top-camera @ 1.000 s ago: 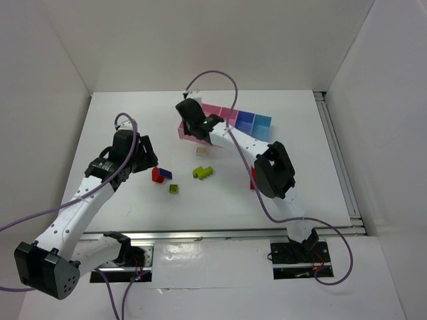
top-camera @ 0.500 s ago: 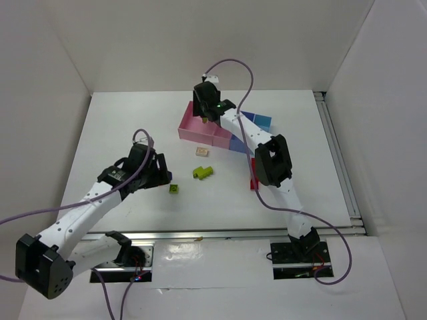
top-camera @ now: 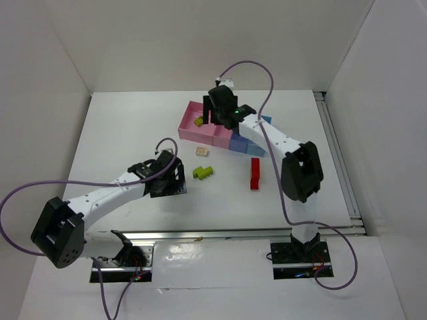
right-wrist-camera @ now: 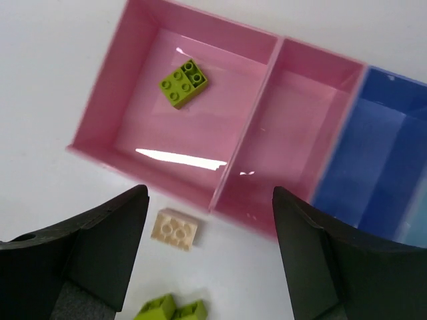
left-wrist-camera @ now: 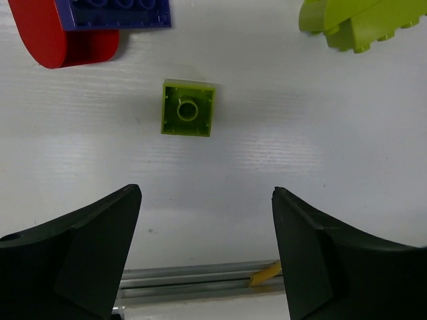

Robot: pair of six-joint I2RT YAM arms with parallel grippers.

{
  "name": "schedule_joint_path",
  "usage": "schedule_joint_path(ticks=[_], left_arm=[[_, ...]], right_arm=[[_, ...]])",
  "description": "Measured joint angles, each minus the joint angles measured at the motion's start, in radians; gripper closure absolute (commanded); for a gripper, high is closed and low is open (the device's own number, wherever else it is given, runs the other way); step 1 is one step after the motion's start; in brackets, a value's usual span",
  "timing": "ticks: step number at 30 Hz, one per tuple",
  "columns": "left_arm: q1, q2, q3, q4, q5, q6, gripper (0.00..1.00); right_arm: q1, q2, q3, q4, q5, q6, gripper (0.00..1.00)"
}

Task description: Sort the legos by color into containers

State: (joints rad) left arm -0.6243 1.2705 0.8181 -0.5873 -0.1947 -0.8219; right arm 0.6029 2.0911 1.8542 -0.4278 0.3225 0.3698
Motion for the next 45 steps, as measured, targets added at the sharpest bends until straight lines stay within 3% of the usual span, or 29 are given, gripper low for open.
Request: schedule_joint_path(ticks=[2,8,17,18,22,23,24,27,33,39,45], left_arm=[[-0.001,0.023,0.000,0.011,-0.016,0.001,0.14],[-0.001,0.094,-0.021,0.074,-0.041,0.005,0.23],[-0.001,0.247,-0.011,0.121,-0.102,0.006,0.26],[-0.001,0.252,-0.006,0.130,-0.108,0.008,0.34],[-0.001,0.282,0.022,0.147,-0.129,0.013,0.51],[-0.001,0.285,0.028,0.149,-0.134,0.016,0.63],[-0.001,0.285,0.036,0.148,-0.136,0.016,0.68],[-0.001,0.285,0.071,0.144,-0.145,0.036,0.79],[-0.001,0.285,0.216,0.095,-0.154,0.061,0.81],[0.034,0.305,0.462,0.050,-0.141,0.111,0.81],[0.082,0.499,0.789,0.067,-0.148,0.167,0.81]], right_arm=[[-0.006,-0.124,-0.092,0.007,0.005,0.003,0.17],[-0.019,-0.319,-0.146,0.018,0.005,0.015,0.15],[-0.020,-0.354,-0.232,-0.006,0.019,0.014,0.15],[-0.020,-0.356,-0.251,-0.006,0.023,0.014,0.15],[-0.020,-0.363,-0.311,-0.038,0.030,0.014,0.15],[-0.020,-0.367,-0.323,-0.047,0.031,0.014,0.15],[-0.020,-0.374,-0.332,-0.059,0.033,0.013,0.15],[-0.020,-0.422,-0.376,-0.070,0.046,0.014,0.15],[-0.039,-0.536,-0.414,-0.102,0.087,0.014,0.15],[-0.108,-0.629,-0.459,-0.114,0.111,0.014,0.15],[-0.130,-0.660,-0.475,-0.161,0.110,0.024,0.15]])
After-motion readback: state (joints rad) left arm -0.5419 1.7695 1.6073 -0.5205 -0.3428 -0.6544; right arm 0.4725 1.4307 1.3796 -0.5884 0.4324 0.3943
